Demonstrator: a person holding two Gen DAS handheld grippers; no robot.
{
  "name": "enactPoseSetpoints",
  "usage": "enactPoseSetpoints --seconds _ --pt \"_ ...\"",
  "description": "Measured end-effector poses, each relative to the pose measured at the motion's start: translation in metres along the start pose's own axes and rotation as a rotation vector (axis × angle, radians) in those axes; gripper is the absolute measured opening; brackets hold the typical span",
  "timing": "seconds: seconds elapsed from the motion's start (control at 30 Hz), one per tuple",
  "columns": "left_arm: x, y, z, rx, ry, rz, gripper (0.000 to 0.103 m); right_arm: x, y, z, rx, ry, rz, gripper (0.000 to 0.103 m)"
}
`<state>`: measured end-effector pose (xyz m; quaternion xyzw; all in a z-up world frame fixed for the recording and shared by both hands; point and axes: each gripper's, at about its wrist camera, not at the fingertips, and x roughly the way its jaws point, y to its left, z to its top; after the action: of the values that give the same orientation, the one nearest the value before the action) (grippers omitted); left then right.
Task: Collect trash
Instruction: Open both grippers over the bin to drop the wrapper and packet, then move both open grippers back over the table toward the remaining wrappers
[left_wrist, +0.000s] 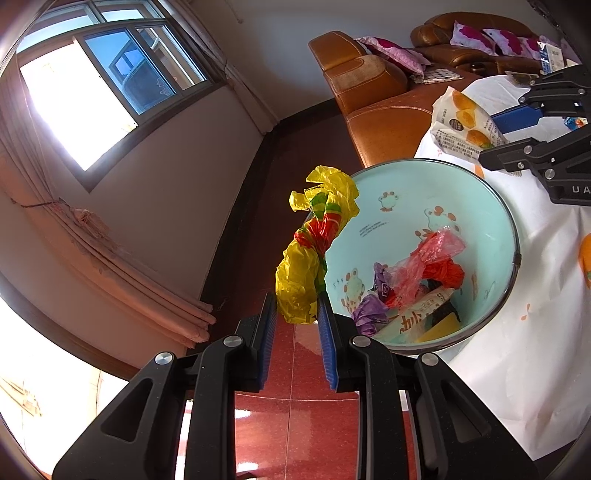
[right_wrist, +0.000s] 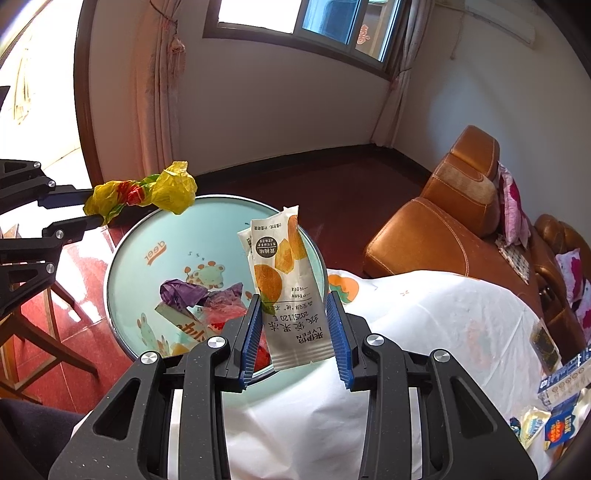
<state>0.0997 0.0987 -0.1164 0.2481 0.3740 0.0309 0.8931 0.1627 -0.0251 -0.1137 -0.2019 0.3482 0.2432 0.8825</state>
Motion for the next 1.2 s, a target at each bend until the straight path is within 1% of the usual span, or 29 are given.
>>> enactPoseSetpoints --seconds 0.03,0.07,0.1,0.13,0.27,0.3,0.43,0.5,0.57,0.63,0.67,0.7,0.77,0.8,0.87,0.93,0.97,1.0,1.1,1.2 --pt "0.000 -0.001 0.000 -0.003 -0.004 -0.004 0.025 0.001 0.001 0.000 -0.001 0.002 0.014 0.037" --pt "0.000 -0.001 0.000 -0.007 -0.006 -0.004 0.031 0.001 0.003 0.000 -0.004 -0.003 0.021 0.040" --pt "-0.001 -0.001 0.000 -0.008 -0.008 -0.003 0.041 0.001 0.003 0.000 -0.007 -0.010 0.022 0.042" --pt "-0.001 -0.002 0.000 -0.007 -0.011 -0.007 0.043 0.001 0.003 0.000 -0.005 -0.010 0.022 0.046" --pt "-0.001 -0.004 0.000 -0.021 -0.014 -0.022 0.050 -0.001 -0.003 -0.006 0.022 -0.006 0.009 0.048" --pt "-0.002 -0.004 0.000 -0.024 -0.017 -0.023 0.055 -0.002 -0.006 -0.008 0.031 -0.006 0.004 0.048" --pt "-0.005 -0.010 0.002 -0.022 -0.029 -0.036 0.056 -0.017 -0.024 -0.023 0.084 0.007 -0.051 0.050" --pt "-0.007 -0.015 0.004 -0.027 -0.033 -0.050 0.058 -0.031 -0.035 -0.037 0.113 0.011 -0.092 0.051" --pt "-0.008 -0.024 0.008 -0.028 -0.035 -0.074 0.058 -0.051 -0.049 -0.057 0.159 0.010 -0.122 0.056" --pt "-0.013 -0.041 0.014 -0.004 -0.045 -0.103 0.063 -0.076 -0.069 -0.082 0.217 0.010 -0.173 0.058" --pt "-0.017 -0.050 0.017 0.009 -0.053 -0.114 0.068 -0.088 -0.081 -0.096 0.253 0.014 -0.198 0.058" --pt "-0.020 -0.060 0.021 0.023 -0.062 -0.123 0.070 -0.096 -0.090 -0.106 0.279 0.018 -0.217 0.058" --pt "-0.031 -0.086 0.031 0.067 -0.088 -0.156 0.070 -0.123 -0.117 -0.138 0.365 0.017 -0.284 0.059" --pt "-0.035 -0.095 0.035 0.081 -0.097 -0.170 0.072 -0.131 -0.125 -0.148 0.392 0.018 -0.305 0.059" --pt "-0.046 -0.120 0.048 0.110 -0.123 -0.203 0.075 -0.155 -0.150 -0.180 0.471 0.026 -0.391 0.061" --pt "-0.057 -0.142 0.061 0.131 -0.147 -0.236 0.076 -0.171 -0.165 -0.203 0.521 0.035 -0.440 0.062" --pt "-0.066 -0.158 0.070 0.144 -0.166 -0.262 0.078 -0.177 -0.172 -0.215 0.548 0.040 -0.464 0.062" --pt "-0.072 -0.170 0.077 0.154 -0.181 -0.280 0.081 -0.186 -0.180 -0.231 0.582 0.045 -0.490 0.062" --pt "-0.092 -0.210 0.095 0.185 -0.234 -0.322 0.085 -0.201 -0.193 -0.262 0.637 0.051 -0.522 0.062" --pt "-0.104 -0.243 0.109 0.204 -0.251 -0.362 0.086 -0.213 -0.198 -0.283 0.674 0.046 -0.538 0.064"
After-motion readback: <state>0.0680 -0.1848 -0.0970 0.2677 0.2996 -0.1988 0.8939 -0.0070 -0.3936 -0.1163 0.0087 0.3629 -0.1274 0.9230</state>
